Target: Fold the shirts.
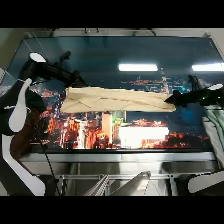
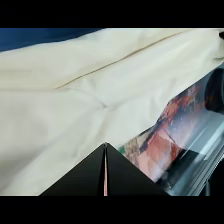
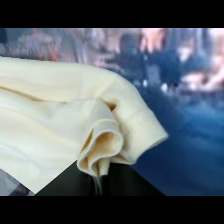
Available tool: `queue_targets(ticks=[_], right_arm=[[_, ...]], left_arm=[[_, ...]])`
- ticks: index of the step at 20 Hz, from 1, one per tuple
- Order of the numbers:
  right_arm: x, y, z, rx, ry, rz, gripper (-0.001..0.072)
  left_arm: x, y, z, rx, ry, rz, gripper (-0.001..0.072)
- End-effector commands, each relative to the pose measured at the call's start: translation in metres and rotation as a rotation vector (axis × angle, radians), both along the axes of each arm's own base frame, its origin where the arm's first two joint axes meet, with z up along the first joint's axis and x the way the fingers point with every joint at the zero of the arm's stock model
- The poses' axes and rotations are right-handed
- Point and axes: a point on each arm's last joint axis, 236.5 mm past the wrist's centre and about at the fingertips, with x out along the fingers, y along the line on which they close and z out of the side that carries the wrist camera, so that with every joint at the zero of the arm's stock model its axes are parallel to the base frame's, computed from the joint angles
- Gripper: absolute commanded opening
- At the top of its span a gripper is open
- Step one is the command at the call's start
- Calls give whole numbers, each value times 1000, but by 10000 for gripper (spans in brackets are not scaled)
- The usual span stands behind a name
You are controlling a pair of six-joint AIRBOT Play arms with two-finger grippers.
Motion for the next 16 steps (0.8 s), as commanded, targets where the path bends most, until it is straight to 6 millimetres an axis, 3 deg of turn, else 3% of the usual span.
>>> queue_targets(ticks=[1, 5, 8, 12, 14, 16], right_arm=[[0, 6, 25, 34, -11, 60, 21], [-6, 1, 88, 74, -57, 123, 21], [-16, 7, 144, 99, -125, 187, 21], [-18, 34, 230, 207, -305, 219, 21], [-17, 42, 259, 245, -378, 217, 21], [-16, 48, 274, 294, -408, 212, 21]], left_arm=[[-3, -68, -14, 3, -73, -41, 1], [-35, -146, -57, 22, -63, -140, 9], [-49, -193, -74, 19, -27, -178, 8], [-67, -233, -81, 8, 32, -218, 8], [-77, -245, -82, -5, 51, -220, 8], [-83, -258, -76, -77, 101, -189, 9]])
